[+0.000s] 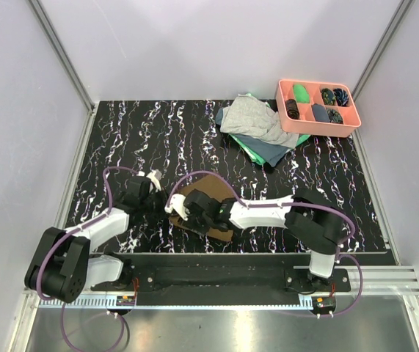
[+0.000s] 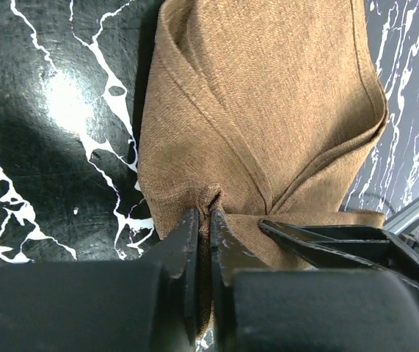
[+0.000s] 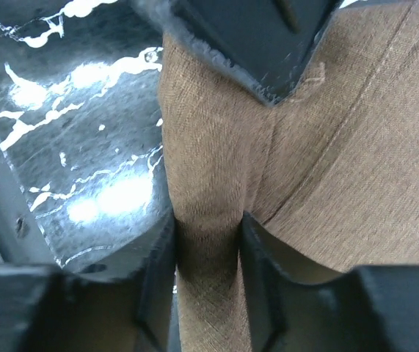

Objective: Fold the napkin, place the utensils inside, and roll it up
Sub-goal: Roll the napkin with the utensil

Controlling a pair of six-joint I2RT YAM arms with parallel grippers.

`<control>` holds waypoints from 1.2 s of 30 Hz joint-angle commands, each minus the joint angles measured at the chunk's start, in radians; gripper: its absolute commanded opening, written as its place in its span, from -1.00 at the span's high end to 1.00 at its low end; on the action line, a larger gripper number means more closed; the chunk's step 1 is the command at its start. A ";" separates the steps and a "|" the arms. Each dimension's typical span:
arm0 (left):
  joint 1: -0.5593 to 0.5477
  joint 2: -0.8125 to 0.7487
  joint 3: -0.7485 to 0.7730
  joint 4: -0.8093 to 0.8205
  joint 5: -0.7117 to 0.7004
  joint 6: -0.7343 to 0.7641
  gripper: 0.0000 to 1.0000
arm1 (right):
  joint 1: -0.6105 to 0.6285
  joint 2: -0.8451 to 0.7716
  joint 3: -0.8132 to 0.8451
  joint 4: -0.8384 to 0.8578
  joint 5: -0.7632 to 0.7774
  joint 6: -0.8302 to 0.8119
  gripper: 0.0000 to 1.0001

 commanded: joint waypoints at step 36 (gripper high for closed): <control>0.090 -0.140 -0.210 0.232 0.036 0.002 -0.07 | -0.376 0.434 0.318 -0.292 -1.075 0.189 0.56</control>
